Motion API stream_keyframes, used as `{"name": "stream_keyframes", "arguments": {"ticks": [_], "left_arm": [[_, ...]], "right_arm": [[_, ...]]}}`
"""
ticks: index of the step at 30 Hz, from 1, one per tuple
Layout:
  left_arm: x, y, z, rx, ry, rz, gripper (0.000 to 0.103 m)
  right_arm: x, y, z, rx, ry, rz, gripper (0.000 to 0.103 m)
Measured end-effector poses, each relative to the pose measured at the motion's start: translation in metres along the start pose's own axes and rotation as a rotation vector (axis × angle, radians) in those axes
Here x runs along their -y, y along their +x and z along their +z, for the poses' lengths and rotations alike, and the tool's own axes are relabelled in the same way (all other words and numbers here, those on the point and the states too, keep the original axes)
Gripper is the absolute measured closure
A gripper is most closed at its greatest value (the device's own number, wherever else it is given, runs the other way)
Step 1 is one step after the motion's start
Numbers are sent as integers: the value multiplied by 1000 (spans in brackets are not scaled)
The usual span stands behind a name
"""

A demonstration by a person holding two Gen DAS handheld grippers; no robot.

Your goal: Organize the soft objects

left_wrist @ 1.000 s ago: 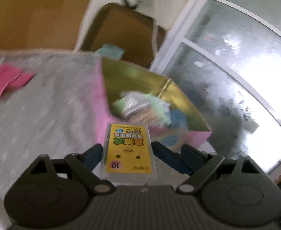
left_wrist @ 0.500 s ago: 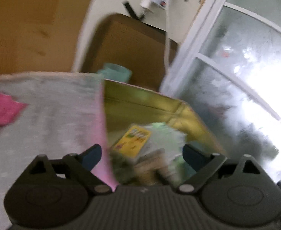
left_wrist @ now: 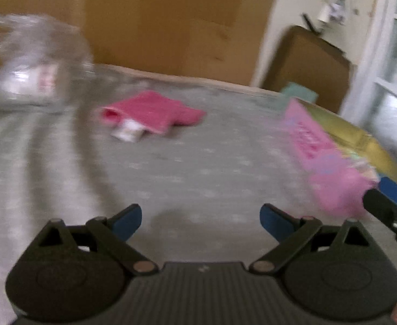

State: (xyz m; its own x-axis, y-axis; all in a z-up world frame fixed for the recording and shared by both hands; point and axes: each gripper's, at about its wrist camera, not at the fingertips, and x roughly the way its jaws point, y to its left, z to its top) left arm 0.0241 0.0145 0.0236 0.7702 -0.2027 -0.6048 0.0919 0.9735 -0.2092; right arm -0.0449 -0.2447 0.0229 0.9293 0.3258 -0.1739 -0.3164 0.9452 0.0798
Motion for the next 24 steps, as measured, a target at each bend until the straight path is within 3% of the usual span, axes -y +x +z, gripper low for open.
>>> {"name": "stream_keyframes", "arguments": {"ticks": [3, 5, 11, 24], "left_arm": [[-17, -3, -9, 21, 11, 46, 5], [-27, -8, -11, 28, -23, 0, 4], [-19, -18, -17, 87, 26, -26, 1], [-26, -16, -17, 78, -8, -49, 0]], "right_arm": [[-25, 13, -4, -39, -6, 62, 29], [-37, 22, -9, -76, -2, 88, 29], [-40, 39, -9, -164, 50, 120, 26], [-32, 32, -12, -158, 116, 140, 19]]}}
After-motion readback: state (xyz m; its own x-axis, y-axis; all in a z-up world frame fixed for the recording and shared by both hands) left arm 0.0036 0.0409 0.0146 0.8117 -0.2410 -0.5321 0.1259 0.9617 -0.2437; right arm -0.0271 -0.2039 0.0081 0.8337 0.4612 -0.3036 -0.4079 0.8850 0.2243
